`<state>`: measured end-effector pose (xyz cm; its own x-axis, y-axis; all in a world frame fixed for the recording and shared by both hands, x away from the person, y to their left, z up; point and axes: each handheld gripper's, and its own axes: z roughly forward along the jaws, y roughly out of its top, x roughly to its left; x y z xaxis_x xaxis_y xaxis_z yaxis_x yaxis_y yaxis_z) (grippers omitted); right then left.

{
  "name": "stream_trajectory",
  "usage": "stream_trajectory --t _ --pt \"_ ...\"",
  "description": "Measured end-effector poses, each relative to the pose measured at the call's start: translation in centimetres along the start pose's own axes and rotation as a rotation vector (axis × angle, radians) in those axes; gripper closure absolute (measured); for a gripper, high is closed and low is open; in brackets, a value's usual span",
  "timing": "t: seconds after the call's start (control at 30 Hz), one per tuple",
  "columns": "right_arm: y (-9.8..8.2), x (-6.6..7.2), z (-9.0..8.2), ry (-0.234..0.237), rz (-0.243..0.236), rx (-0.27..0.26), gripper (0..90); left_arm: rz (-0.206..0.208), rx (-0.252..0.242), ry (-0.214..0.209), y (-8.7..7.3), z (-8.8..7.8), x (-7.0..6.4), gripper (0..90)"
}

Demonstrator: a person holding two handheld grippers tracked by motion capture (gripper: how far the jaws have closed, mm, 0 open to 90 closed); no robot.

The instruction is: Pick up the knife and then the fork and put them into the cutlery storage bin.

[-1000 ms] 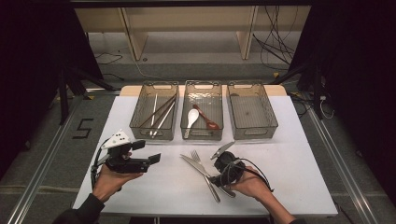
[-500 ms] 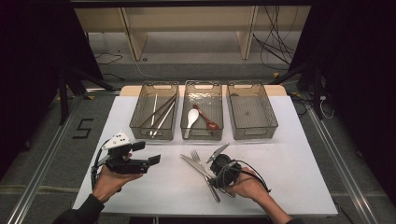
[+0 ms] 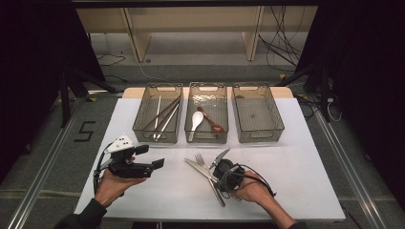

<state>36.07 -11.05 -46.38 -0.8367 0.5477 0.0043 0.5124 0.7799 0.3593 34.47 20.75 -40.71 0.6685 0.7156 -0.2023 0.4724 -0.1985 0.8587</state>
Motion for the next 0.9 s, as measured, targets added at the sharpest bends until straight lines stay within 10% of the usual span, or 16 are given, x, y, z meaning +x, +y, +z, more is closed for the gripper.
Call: stream_trajectory --t 0.9 --pt "0.59 -0.26 -0.03 0.003 -0.010 0.042 80.5 0.004 0.003 0.000 0.01 0.02 0.03 15.3"
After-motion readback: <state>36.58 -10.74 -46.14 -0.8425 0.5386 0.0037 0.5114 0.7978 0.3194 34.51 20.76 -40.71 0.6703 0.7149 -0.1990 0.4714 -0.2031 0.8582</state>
